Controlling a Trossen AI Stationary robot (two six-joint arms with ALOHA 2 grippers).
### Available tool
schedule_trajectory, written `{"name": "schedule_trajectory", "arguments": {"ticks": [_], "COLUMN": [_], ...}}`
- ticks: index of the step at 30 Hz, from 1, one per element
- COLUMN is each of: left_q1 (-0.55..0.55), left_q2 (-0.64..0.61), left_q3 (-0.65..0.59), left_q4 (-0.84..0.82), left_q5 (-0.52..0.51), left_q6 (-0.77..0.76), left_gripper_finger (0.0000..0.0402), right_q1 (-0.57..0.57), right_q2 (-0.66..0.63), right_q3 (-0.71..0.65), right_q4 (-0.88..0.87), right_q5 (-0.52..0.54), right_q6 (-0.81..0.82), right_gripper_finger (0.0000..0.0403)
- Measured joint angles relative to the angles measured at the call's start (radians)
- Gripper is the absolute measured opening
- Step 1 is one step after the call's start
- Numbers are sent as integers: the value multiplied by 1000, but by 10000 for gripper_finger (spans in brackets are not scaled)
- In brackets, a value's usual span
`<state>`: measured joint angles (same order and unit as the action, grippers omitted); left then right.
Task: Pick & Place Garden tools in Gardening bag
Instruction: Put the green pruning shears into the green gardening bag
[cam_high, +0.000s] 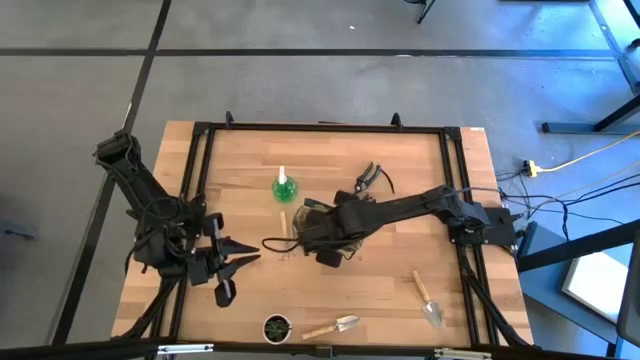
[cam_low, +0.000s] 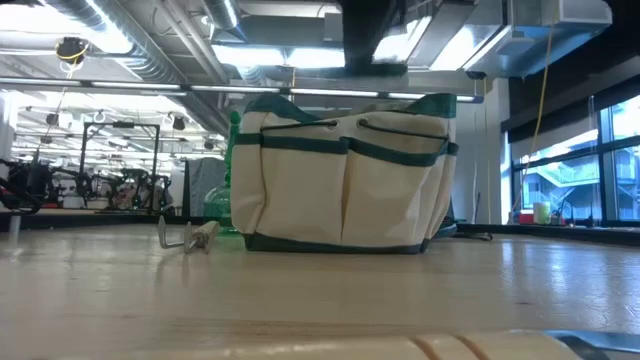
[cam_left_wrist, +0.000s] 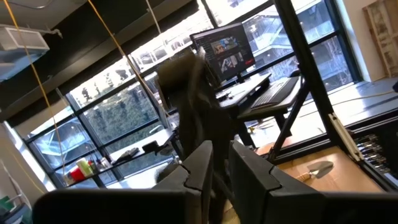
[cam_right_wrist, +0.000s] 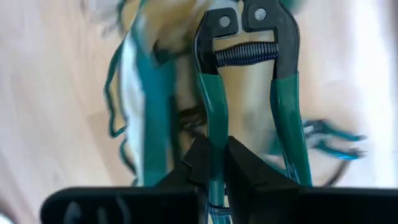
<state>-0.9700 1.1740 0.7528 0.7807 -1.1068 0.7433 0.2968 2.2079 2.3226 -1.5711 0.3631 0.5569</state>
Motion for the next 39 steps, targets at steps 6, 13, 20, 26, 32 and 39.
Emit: {"name": "schedule_trajectory", "arguments": {"ticks": [6,13,20,26,32,39], "left_q1": [-13,-14,-23,4,18,-13], "left_q2": [0,0,0,0,0,0], "left_q3": [0,0,0,0,0,0], "left_q4": [-1,0,0,9,0,-8], "left_q5": [0,0,0,10,5,-2], "left_q6": [1,-16,-11,2,3,-4], "left_gripper_finger": [49,45,45,45,45,45], "right_q1": [49,141,225,148,58,3], "right_q2": [-102,-135,-306,-312,-307,-308], "right_q3": [2,-154,-354,-378,-378,-434], "right_q4": [0,2,134,224,345,486], "right_q5": [71,40,101,-6,-93,-161], "right_q6": [45,121,221,88,-32,-130], "right_gripper_finger": [23,23,23,23,23,23]}}
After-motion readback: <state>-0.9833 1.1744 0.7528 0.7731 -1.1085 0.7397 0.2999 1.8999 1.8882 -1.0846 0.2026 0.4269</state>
